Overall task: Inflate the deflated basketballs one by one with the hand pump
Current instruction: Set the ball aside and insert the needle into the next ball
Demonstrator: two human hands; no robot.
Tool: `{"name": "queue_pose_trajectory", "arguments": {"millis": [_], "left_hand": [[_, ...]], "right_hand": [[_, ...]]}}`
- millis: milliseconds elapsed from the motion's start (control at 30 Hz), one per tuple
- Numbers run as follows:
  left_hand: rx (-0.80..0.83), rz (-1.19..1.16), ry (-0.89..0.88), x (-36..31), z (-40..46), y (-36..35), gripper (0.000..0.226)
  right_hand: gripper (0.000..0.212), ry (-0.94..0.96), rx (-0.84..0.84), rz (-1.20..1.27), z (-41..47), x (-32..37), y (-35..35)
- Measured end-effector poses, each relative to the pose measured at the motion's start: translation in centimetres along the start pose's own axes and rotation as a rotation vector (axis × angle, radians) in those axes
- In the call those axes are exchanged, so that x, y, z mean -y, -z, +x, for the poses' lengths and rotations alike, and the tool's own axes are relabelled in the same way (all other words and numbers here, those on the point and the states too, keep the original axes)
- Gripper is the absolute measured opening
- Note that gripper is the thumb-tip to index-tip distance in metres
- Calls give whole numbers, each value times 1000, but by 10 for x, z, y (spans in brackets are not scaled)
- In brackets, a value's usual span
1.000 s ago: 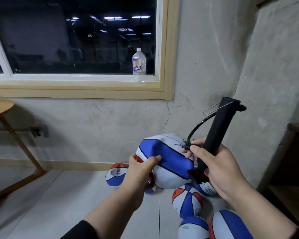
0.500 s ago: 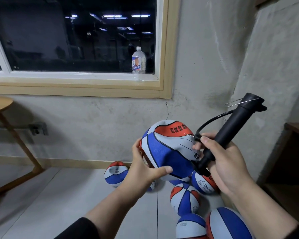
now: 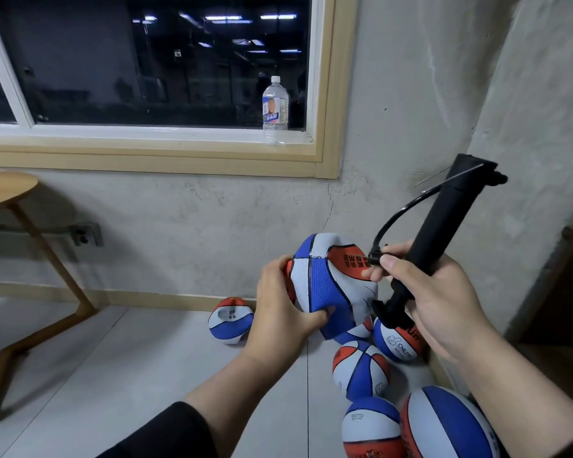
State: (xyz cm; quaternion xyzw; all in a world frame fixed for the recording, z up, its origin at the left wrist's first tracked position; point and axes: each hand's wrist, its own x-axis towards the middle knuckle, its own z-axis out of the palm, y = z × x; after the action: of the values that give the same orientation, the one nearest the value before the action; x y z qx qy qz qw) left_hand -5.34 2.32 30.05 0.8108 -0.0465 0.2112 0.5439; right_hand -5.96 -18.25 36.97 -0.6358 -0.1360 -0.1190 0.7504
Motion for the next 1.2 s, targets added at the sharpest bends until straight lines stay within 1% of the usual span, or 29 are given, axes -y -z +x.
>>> {"name": "queue_pose_trajectory", "arguments": {"millis": [167,367,467,533,600,633,700,733,767,800,833,867,900,933,967,1033,1100,1167,1200], "left_hand": [[2,76,-102,4,0,1,88],[15,58,-132,6,0,2,89],[22,63,-158,8,0,3,92],[18,75,-167,6,0,4,91],[24,61,-167,2,0,5,93],[44,54,-168,0,0,5,95],[155,35,-132,-6,0,9,97],[214,-16,-97,-9,0,11,94],[248,-105,-43,-16,-1,13,84],[222,-194,7,-23,-2,14,62],[154,-297,88,-29,-4,15,32],[76,-412,190,-31,-2,16,24],[1,-510,296,-32,0,15,38],[-57,-591,396,-28,3,14,46],[-83,-622,471,-27,6,14,52],[-16,-588,563,-28,8,13,72],[87,-564,600,-27,9,16,87],[186,-524,653,-28,8,21,110],[225,-509,668,-27,9,23,119]], "right_hand": [[24,-40,27,-20,0,-6,-5],[11,-35,34,-57,0,-12,-4],[17,-47,10,-78,0,-13,-2],[20,-69,-38,-15,1,-14,-1],[15,-89,-75,47,3,-15,0],[10,-100,-86,71,3,-15,0],[10,-114,-101,100,4,-14,1],[13,-116,-105,102,4,-14,3],[16,-116,-106,101,4,-14,4],[17,-118,-103,101,3,-15,6],[15,-120,-95,102,3,-15,7],[13,-122,-84,108,2,-15,8],[11,-122,-70,114,1,-15,8],[10,-117,-56,118,0,-14,6],[9,-107,-44,117,-1,-13,5],[8,-88,-33,107,-2,-11,0],[8,-88,-37,99,-2,-10,-1],[7,-96,-39,84,-2,-11,0],[7,-102,-35,68,-3,-12,1]]}}
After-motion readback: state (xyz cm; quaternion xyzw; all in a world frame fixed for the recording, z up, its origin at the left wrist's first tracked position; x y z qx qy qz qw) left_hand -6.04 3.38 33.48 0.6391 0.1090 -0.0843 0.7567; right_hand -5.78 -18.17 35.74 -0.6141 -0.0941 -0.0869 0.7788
